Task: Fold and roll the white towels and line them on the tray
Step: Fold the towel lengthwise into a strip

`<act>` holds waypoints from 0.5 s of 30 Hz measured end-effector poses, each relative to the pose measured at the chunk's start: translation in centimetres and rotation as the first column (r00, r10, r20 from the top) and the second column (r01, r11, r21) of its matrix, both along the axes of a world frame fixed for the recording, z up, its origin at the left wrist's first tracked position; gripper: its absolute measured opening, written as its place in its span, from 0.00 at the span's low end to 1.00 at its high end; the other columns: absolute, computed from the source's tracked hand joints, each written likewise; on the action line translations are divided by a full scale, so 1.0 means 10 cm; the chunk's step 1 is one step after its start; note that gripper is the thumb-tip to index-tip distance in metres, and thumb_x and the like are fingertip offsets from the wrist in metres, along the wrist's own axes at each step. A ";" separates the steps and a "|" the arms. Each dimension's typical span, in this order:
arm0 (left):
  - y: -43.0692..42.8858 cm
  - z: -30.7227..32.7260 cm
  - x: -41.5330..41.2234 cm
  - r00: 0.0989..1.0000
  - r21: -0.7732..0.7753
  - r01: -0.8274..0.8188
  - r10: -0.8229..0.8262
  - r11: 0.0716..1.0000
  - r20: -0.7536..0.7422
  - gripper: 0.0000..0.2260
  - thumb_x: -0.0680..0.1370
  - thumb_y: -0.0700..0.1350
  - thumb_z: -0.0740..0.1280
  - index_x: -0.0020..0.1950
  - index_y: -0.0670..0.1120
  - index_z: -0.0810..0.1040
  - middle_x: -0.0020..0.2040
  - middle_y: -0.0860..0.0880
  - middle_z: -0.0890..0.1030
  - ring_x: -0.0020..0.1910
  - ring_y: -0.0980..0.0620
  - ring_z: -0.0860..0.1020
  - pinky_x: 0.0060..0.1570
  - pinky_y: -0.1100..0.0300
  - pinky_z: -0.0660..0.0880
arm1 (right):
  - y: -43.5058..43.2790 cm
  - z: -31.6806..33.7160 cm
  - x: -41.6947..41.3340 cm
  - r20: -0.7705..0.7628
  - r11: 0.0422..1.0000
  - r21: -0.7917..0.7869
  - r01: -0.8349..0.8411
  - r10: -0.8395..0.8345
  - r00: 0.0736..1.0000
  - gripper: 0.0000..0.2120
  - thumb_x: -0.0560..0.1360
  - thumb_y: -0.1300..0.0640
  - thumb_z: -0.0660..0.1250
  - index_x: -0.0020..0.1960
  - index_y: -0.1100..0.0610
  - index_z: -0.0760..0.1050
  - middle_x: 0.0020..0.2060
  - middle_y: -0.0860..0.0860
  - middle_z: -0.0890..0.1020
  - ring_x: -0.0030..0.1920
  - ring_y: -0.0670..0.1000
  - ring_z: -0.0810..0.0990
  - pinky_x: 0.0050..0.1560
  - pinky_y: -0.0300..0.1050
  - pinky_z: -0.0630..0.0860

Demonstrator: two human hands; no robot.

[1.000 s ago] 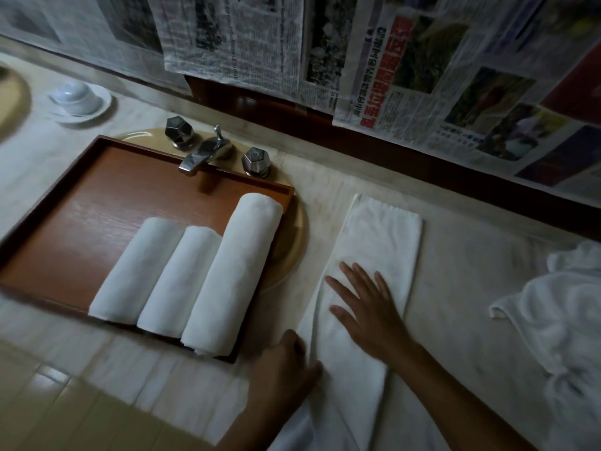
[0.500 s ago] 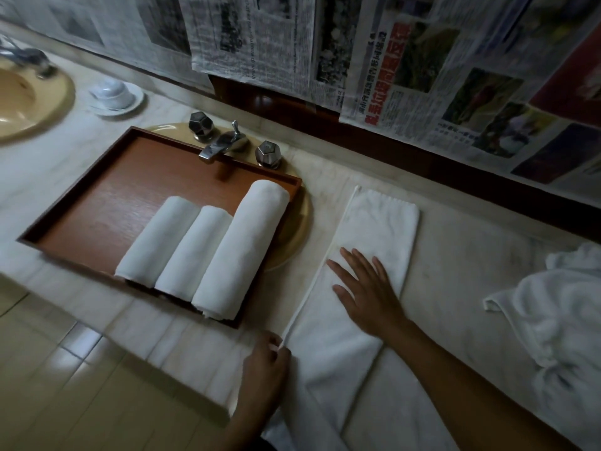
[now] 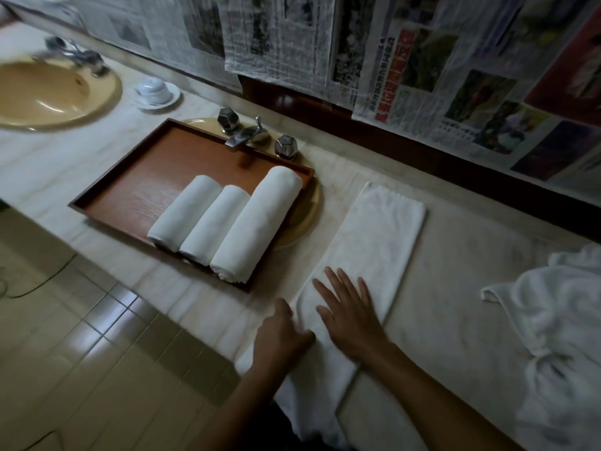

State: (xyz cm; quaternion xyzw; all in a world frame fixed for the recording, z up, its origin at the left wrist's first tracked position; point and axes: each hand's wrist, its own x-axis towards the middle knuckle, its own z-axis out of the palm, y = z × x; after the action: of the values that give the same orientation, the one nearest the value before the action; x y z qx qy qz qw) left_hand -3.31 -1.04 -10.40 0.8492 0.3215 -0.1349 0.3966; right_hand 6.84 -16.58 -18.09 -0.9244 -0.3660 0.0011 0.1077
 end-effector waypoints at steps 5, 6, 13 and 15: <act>-0.03 0.11 -0.09 0.991 -0.120 0.028 -0.043 0.992 -0.129 0.07 0.75 0.44 0.70 0.51 0.45 0.78 0.49 0.47 0.80 0.46 0.50 0.78 0.41 0.61 0.77 | 0.00 0.03 0.02 -0.009 0.998 -0.063 -0.003 0.003 1.000 0.27 0.84 0.40 0.50 0.82 0.43 0.57 0.82 0.48 0.56 0.82 0.51 0.52 0.78 0.62 0.53; 0.01 0.13 -0.13 0.985 -0.310 -0.110 0.061 0.944 -0.164 0.08 0.74 0.40 0.69 0.52 0.42 0.80 0.50 0.44 0.82 0.48 0.48 0.81 0.44 0.57 0.81 | -0.01 0.03 0.02 -0.009 0.998 -0.068 -0.005 0.004 1.000 0.26 0.85 0.40 0.50 0.82 0.43 0.56 0.82 0.48 0.56 0.82 0.52 0.52 0.79 0.62 0.53; 0.18 0.07 -0.62 0.963 -0.211 -0.267 0.269 0.940 -0.020 0.08 0.78 0.36 0.62 0.49 0.46 0.79 0.45 0.45 0.81 0.44 0.48 0.79 0.38 0.55 0.76 | -0.01 0.05 0.01 -0.005 0.999 -0.051 -0.004 0.004 1.000 0.26 0.84 0.42 0.50 0.81 0.43 0.58 0.82 0.48 0.57 0.82 0.52 0.53 0.79 0.61 0.52; 0.16 -0.01 -0.70 0.950 -0.087 -0.297 0.303 0.951 0.071 0.03 0.81 0.41 0.62 0.49 0.47 0.75 0.43 0.48 0.79 0.41 0.51 0.78 0.38 0.55 0.74 | -0.01 0.05 0.01 0.001 0.999 -0.053 -0.006 0.006 1.000 0.26 0.84 0.42 0.51 0.81 0.43 0.58 0.82 0.48 0.57 0.82 0.52 0.53 0.79 0.62 0.53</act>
State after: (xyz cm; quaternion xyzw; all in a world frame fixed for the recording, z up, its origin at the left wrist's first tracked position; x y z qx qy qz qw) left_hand -10.26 0.56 -10.50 0.7799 0.4245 -0.0495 0.4574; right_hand 6.96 -16.64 -17.62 -0.9257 -0.3688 0.0104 0.0831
